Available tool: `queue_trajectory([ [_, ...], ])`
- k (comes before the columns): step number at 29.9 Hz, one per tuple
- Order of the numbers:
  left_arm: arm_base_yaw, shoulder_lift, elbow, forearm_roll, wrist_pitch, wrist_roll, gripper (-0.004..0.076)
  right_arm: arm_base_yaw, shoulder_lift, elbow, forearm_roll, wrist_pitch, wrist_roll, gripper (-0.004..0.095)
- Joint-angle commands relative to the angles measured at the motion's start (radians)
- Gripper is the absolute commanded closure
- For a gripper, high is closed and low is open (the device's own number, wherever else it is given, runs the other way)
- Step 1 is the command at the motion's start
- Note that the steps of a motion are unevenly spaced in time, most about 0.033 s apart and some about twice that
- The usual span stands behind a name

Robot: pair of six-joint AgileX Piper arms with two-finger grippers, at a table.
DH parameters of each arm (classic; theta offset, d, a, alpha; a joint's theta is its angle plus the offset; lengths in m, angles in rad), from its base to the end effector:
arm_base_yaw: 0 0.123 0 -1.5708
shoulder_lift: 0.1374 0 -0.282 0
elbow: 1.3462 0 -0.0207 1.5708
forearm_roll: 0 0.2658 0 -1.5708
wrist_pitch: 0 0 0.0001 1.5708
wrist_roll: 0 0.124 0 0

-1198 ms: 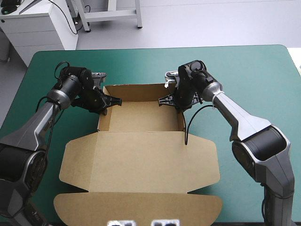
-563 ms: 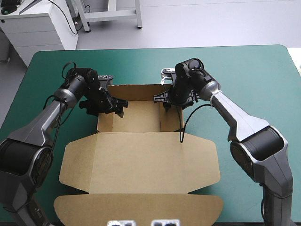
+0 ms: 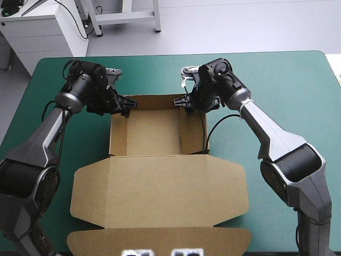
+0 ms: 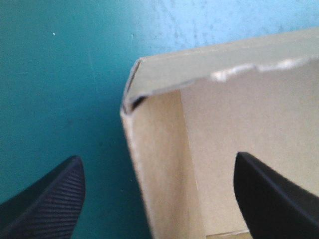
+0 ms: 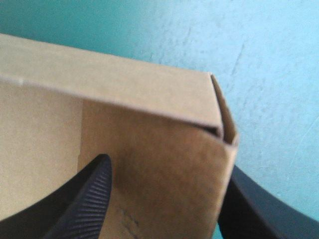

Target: Fold the box

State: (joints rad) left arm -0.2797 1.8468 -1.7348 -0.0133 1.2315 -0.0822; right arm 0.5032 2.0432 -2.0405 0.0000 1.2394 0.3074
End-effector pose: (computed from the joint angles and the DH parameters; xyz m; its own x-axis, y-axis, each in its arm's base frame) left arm 0.4011 -0.1168 0.2774 -0.9348 0.1785 -0.3072 0.1996 0.9791 -0.0387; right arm 0.4158 0.2289 0.2838 -0.9097 -0.1554 -0.3851 -0.2171 0.9685 0.1222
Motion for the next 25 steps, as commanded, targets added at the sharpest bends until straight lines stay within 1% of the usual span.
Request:
queue_trajectory([
  [1,-0.003,-0.051,-0.076,0.005,0.054,-0.001,0.0138,-0.003,-0.075,-0.07,-0.044,0.011,-0.023,0.0353],
  [8,-0.003,-0.085,-0.179,0.0,0.054,-0.001,0.0139,-0.003,-0.159,-0.101,-0.133,0.011,-0.025,0.0353],
  [11,-0.003,-0.128,-0.194,0.0,0.054,0.006,0.0139,-0.003,-0.207,-0.101,-0.128,0.011,-0.03,0.0353],
  [16,-0.003,-0.232,-0.197,0.0,0.054,0.039,0.014,-0.003,-0.296,-0.101,-0.114,0.011,-0.089,0.0354],
  [18,-0.003,-0.289,-0.197,0.0,0.054,0.052,0.0156,-0.003,-0.328,-0.101,-0.112,0.011,-0.086,0.0355],
  [20,-0.003,-0.349,-0.197,0.0,0.054,0.055,0.0207,-0.003,-0.354,-0.101,-0.107,0.012,-0.079,0.0355],
  [22,-0.003,-0.403,-0.197,0.0,0.054,0.056,0.0289,-0.003,-0.366,-0.093,-0.106,0.012,-0.073,0.0355],
  [23,-0.003,-0.432,-0.197,0.0,0.054,0.061,0.0351,-0.003,-0.366,-0.082,-0.1,0.012,-0.073,0.0355],
  [25,-0.003,-0.486,-0.195,0.0,0.054,0.091,0.0502,-0.003,-0.368,-0.047,-0.078,0.012,-0.073,0.0355],
])
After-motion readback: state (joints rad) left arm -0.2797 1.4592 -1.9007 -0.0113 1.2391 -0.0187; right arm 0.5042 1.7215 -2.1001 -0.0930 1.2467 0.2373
